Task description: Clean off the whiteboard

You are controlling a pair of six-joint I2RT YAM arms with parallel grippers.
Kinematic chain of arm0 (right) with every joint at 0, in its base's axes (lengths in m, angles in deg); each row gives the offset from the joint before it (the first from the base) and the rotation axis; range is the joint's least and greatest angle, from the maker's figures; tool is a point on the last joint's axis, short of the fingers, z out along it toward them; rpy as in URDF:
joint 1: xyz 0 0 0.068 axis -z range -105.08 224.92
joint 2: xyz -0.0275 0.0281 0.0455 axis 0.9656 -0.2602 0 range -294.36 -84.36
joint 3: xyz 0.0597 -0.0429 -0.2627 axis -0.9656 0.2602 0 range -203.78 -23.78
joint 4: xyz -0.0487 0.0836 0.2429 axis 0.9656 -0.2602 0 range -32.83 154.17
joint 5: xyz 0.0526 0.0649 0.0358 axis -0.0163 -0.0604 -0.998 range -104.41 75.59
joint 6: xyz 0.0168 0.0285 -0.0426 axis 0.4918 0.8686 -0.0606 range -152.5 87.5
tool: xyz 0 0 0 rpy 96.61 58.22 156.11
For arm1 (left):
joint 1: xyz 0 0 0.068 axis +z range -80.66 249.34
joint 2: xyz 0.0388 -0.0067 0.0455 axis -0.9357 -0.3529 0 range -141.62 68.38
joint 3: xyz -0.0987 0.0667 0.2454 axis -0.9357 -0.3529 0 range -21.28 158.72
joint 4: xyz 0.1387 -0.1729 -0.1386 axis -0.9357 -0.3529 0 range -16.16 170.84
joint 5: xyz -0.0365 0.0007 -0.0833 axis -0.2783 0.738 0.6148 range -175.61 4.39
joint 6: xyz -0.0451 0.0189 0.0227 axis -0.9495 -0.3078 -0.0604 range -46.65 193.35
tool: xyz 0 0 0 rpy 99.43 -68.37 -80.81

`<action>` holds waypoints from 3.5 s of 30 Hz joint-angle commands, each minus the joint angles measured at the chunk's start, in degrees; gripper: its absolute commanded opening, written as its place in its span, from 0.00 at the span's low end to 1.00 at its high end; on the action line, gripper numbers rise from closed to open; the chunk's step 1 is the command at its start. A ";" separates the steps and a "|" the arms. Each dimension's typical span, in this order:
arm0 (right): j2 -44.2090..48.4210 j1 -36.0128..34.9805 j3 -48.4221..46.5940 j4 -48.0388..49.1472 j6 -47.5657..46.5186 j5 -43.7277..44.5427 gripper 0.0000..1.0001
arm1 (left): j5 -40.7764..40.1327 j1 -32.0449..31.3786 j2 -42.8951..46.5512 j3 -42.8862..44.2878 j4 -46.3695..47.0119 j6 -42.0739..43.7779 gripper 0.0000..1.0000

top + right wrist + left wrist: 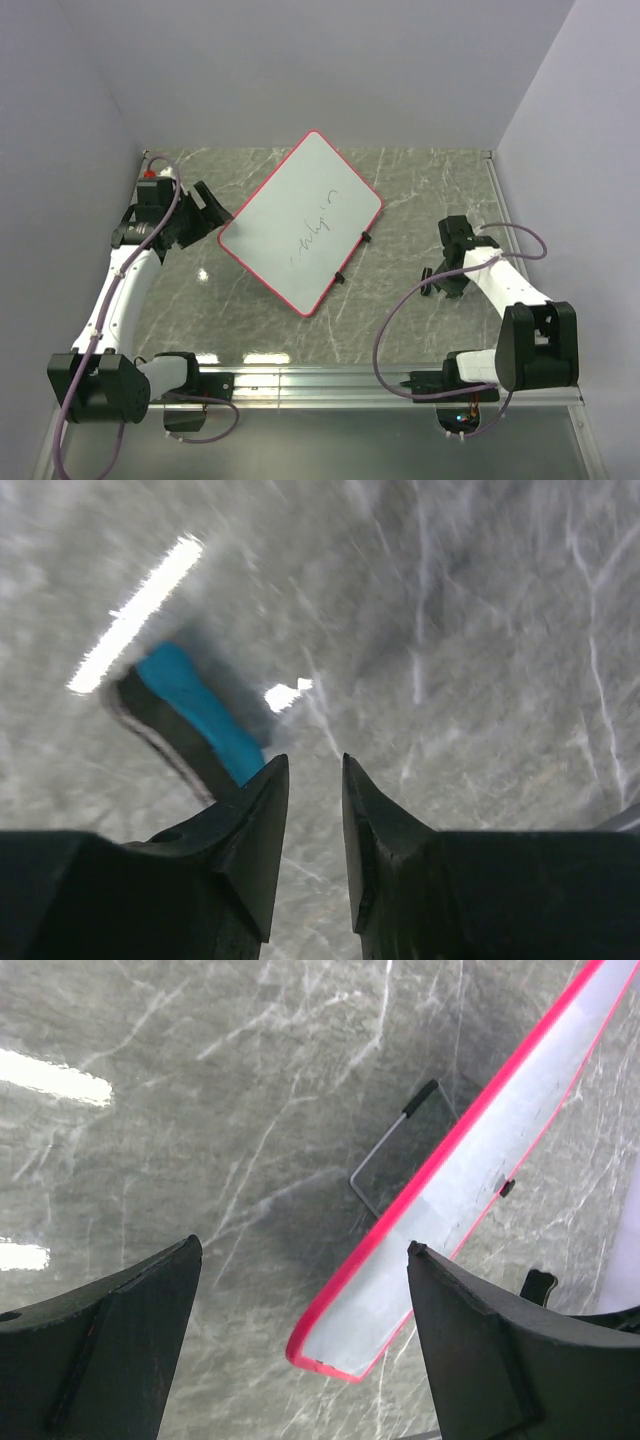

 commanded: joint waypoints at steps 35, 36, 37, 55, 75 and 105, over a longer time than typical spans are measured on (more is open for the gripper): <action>0.27 -5.37 -0.33 12.24 -5.98 -13.20 0.75 | -2.32 -5.70 1.31 0.58 -0.02 -1.68 0.89; -0.51 -5.37 0.11 13.03 -6.76 -13.64 0.75 | -2.32 -5.70 1.39 0.49 -0.11 -1.68 0.89; -1.04 -5.46 0.46 13.48 -7.21 -14.17 0.74 | -2.49 -5.70 1.48 0.40 -0.11 -1.60 0.89; -10.45 -5.63 -0.15 17.26 -9.76 -12.77 0.56 | -3.81 -6.40 -0.27 2.77 -1.87 -0.98 0.89; -3.34 -5.63 -1.19 12.78 -9.06 -13.29 0.00 | -1.61 -7.90 -2.73 0.66 6.65 0.95 0.88; -21.43 -22.24 -38.45 27.63 2.89 -38.18 0.00 | 28.79 -7.81 -22.95 7.17 15.79 10.54 0.00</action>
